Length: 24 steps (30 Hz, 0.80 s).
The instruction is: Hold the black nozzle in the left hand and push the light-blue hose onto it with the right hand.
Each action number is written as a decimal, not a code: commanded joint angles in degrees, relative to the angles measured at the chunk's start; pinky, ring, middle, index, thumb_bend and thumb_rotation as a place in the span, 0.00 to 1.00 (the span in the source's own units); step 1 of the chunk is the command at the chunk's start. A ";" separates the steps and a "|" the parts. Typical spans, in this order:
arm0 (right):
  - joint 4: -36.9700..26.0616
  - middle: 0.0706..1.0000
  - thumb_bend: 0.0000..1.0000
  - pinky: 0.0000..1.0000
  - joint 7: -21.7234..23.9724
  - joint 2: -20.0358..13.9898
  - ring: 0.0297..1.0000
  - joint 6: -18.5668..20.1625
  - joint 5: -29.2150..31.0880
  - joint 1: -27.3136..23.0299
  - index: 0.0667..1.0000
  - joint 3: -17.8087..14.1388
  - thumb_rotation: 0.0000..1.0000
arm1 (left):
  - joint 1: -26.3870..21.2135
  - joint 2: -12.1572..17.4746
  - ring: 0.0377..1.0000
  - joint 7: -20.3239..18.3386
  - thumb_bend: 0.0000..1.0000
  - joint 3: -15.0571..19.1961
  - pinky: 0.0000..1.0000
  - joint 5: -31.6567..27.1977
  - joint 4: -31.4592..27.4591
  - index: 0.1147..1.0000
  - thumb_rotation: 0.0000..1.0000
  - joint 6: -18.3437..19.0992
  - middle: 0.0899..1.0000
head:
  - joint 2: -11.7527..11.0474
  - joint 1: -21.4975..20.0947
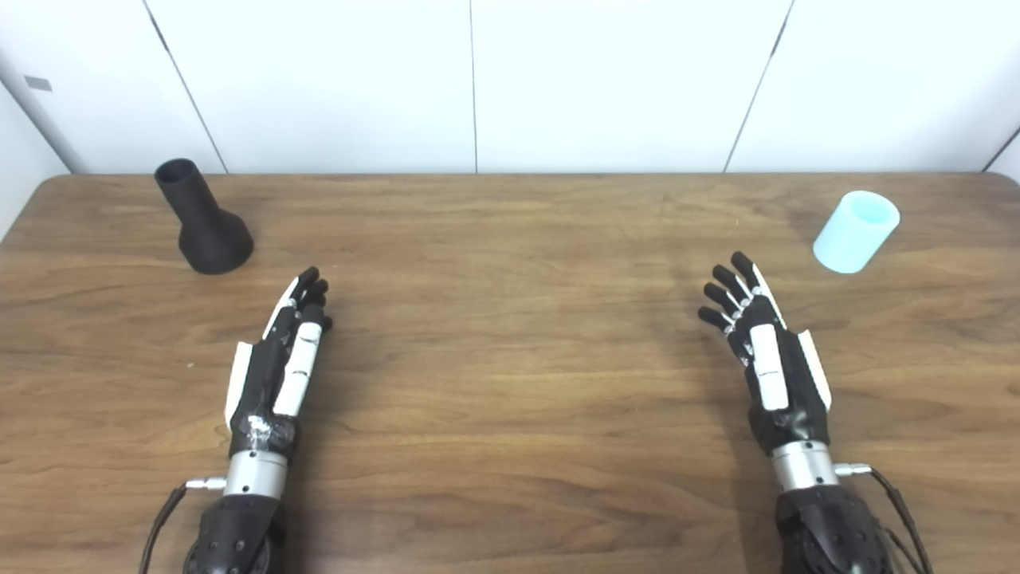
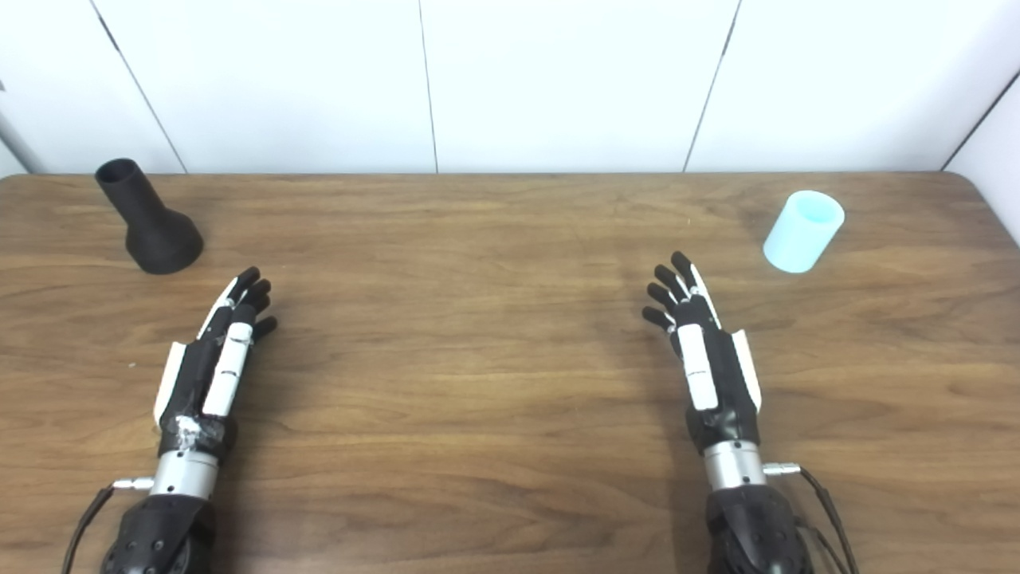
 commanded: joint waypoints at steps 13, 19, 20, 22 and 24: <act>6.14 0.91 0.53 0.83 0.86 -0.17 0.88 -2.68 1.92 2.27 0.94 -0.47 0.96 | 1.30 -1.52 0.92 0.82 0.45 -1.35 0.93 1.97 2.27 0.90 0.75 0.09 0.90 | -5.84 8.89; 9.90 0.92 0.53 0.88 2.30 -1.47 0.90 -6.31 3.15 1.92 0.96 -0.81 0.97 | 1.90 -2.88 0.92 1.76 0.38 -2.24 0.95 4.13 3.52 0.90 0.71 -0.77 0.89 | -10.79 13.70; 10.34 0.92 0.54 0.88 2.47 -1.58 0.90 -6.77 3.36 1.83 0.96 -0.81 0.96 | 1.85 -2.79 0.91 1.70 0.39 -2.38 0.94 4.40 3.85 0.90 0.71 -1.20 0.89 | -10.79 13.70; 11.20 0.92 0.55 0.88 2.59 -1.79 0.90 -7.49 3.39 1.53 0.96 -0.76 0.96 | 1.58 -2.57 0.91 1.85 0.39 -2.69 0.92 5.59 4.84 0.90 0.72 -2.35 0.90 | -12.42 14.92; 11.41 0.92 0.54 0.88 2.44 -1.95 0.90 -7.40 2.97 1.40 0.96 -0.60 0.98 | 1.25 -2.28 0.91 2.12 0.37 -3.03 0.91 6.86 5.64 0.90 0.73 -3.14 0.90 | -13.10 15.39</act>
